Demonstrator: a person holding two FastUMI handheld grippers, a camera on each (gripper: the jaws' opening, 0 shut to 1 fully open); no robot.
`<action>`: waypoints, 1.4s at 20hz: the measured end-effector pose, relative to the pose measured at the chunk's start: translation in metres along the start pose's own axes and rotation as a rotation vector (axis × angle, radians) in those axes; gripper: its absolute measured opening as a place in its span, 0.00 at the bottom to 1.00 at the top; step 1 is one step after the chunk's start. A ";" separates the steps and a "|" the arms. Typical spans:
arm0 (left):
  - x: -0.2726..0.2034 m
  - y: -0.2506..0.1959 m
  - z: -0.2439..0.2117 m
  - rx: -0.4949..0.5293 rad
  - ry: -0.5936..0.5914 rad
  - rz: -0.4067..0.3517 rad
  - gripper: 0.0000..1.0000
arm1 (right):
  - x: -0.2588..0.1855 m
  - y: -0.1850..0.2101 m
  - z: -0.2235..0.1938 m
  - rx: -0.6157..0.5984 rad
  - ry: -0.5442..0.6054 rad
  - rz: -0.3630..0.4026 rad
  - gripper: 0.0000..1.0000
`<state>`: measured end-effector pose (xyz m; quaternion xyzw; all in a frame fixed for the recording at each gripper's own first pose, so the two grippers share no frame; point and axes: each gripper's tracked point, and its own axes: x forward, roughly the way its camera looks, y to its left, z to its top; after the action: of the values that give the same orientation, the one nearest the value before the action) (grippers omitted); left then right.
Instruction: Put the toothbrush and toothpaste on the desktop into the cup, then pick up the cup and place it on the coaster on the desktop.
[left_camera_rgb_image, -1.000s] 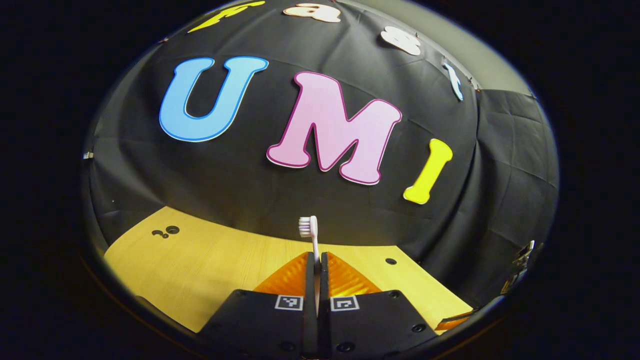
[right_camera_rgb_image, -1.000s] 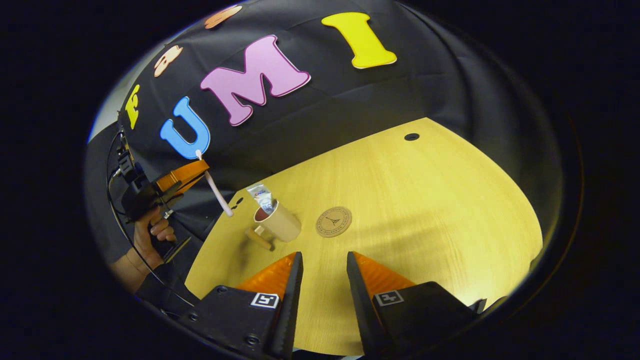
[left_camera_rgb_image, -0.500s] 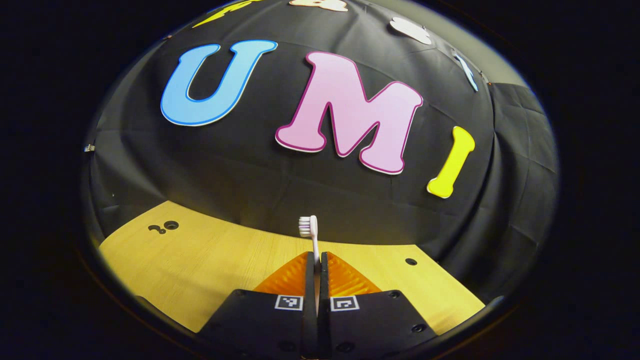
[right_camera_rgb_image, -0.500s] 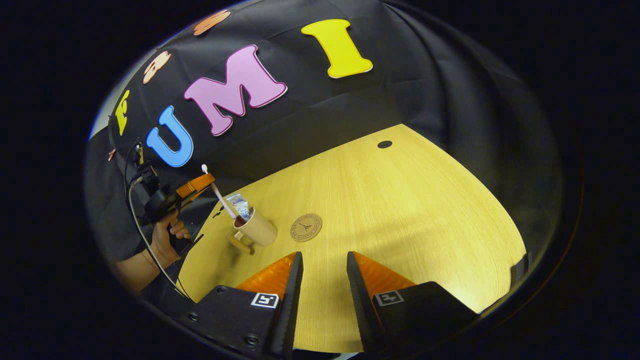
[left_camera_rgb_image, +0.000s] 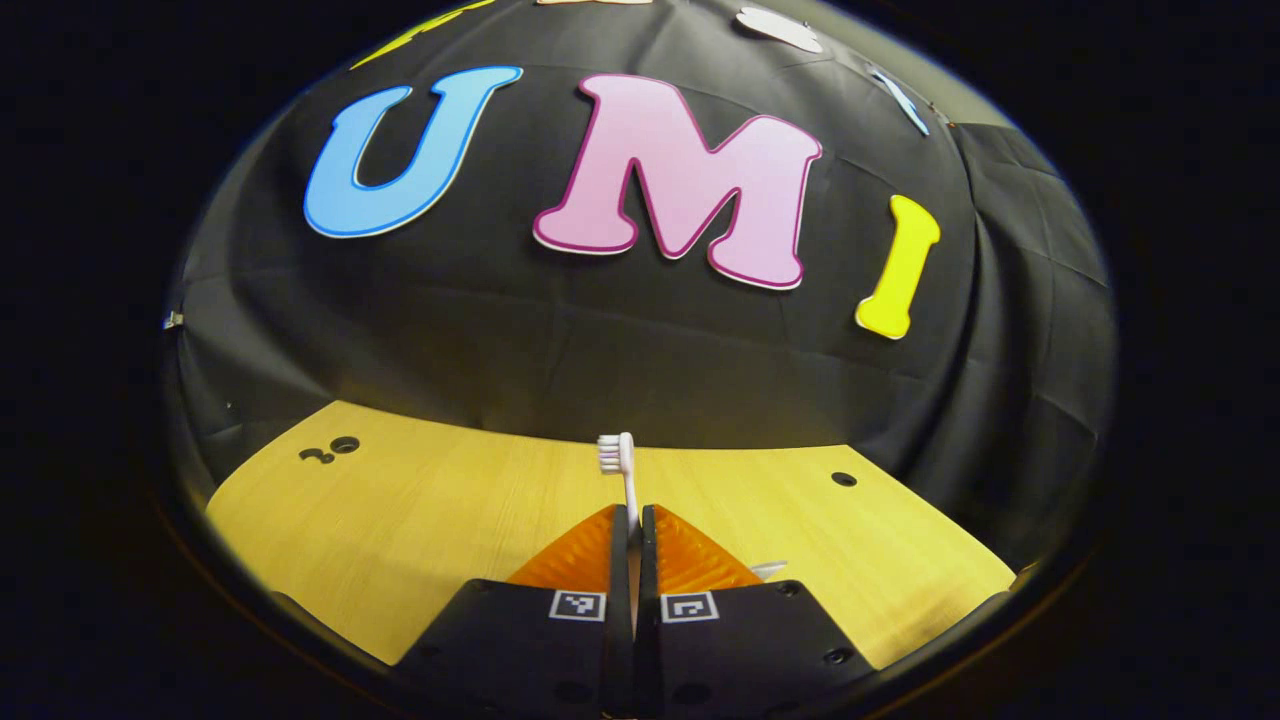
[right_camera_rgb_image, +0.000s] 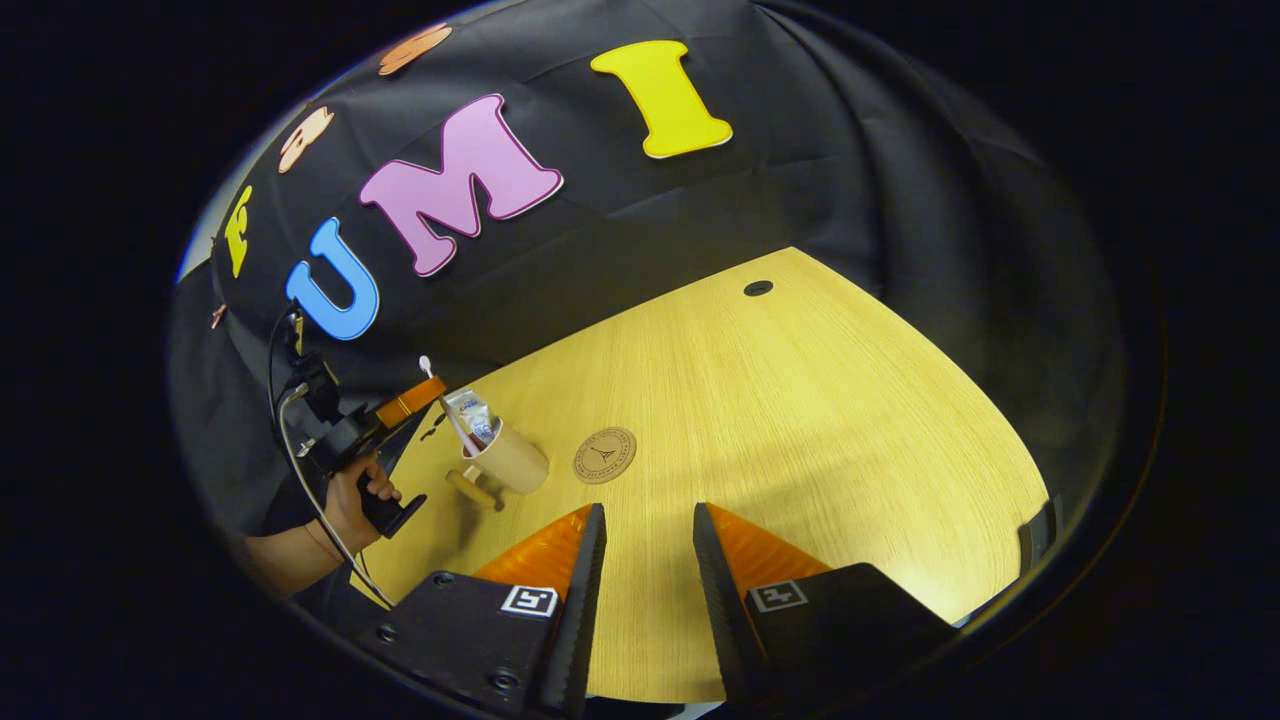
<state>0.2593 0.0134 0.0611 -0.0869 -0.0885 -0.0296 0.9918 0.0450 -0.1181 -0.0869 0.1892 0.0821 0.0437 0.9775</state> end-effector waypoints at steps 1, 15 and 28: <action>-0.001 0.001 -0.001 -0.016 0.005 0.002 0.06 | 0.001 0.002 0.000 -0.003 0.003 0.005 0.54; -0.045 -0.009 -0.030 0.038 0.145 -0.073 0.49 | -0.008 0.017 0.003 0.040 0.010 0.040 0.54; -0.084 -0.005 -0.111 0.184 0.627 -0.178 0.86 | -0.013 0.006 0.002 0.079 0.020 0.036 0.54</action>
<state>0.1953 -0.0078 -0.0604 0.0241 0.2111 -0.1333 0.9681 0.0323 -0.1143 -0.0813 0.2288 0.0901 0.0597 0.9674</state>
